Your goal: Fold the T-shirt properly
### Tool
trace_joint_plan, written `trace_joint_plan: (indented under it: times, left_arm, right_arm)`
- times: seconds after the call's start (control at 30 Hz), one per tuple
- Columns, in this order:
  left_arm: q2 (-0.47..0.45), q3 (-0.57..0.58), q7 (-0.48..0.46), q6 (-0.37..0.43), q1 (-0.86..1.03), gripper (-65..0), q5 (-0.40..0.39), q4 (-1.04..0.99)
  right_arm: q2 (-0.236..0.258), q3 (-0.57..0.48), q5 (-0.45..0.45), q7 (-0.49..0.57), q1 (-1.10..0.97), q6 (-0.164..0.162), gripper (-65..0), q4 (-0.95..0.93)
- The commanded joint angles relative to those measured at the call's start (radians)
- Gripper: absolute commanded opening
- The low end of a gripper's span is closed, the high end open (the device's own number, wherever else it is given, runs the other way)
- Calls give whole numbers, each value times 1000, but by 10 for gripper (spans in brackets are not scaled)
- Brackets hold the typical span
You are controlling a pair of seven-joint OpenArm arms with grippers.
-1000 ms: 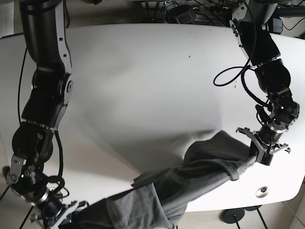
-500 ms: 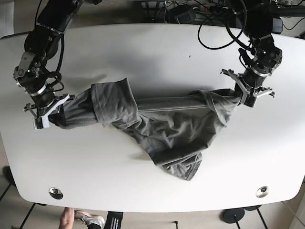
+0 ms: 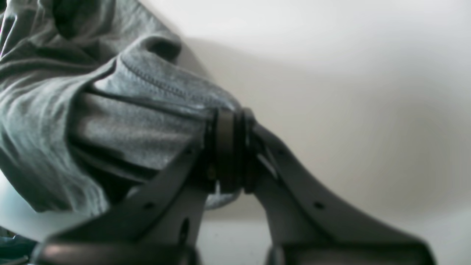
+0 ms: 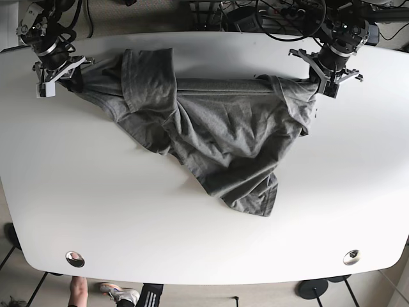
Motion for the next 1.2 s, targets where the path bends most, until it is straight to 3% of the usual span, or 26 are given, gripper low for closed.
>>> trace_joint_plan:
  times: [0.03,0.17,0.23,0.37,0.4,0.5,0.63,0.77,0.93,1.07,1.2]
  left_arm:
    - [-8,-19,-17,10,-1,-650,-7,23]
    - [-10,-16,-11,10,-1,-631,-7,45]
    - [-8,-14,-9,10,-1,-538,-7,49]
    - [-11,-5,-9,10,-12,-279,-8,45]
    - [-16,15,-9,10,-23,-250,-8,45]
    - [-66,101,6,10,-49,-253,-13,45]
    - [-76,109,110,10,-210,-253,-123,40]
    - [-76,109,248,10,-429,-253,-126,-15]
    - [-100,107,357,10,-621,-253,-137,-121]
    - [-129,107,508,10,-699,-253,-294,-178]
    - [-169,112,581,10,-693,-253,-420,-179]
  right_arm:
    - [14,11,16,32,-1,-5,-629,17]
    - [-1,11,10,32,2,-3,-629,17]
    - [-1,8,10,32,2,-3,-629,17]
    - [-1,4,13,32,2,-3,-629,17]
    - [-1,4,13,32,2,-3,-629,17]
    - [-3,2,14,32,4,-3,-629,18]
    - [-3,2,14,35,7,-3,-629,20]
    - [-3,2,14,35,18,-3,-629,20]
    - [-3,2,14,35,21,-3,-629,20]
    - [-3,2,14,35,21,-3,-629,21]
    - [-6,2,14,32,36,-3,-629,23]
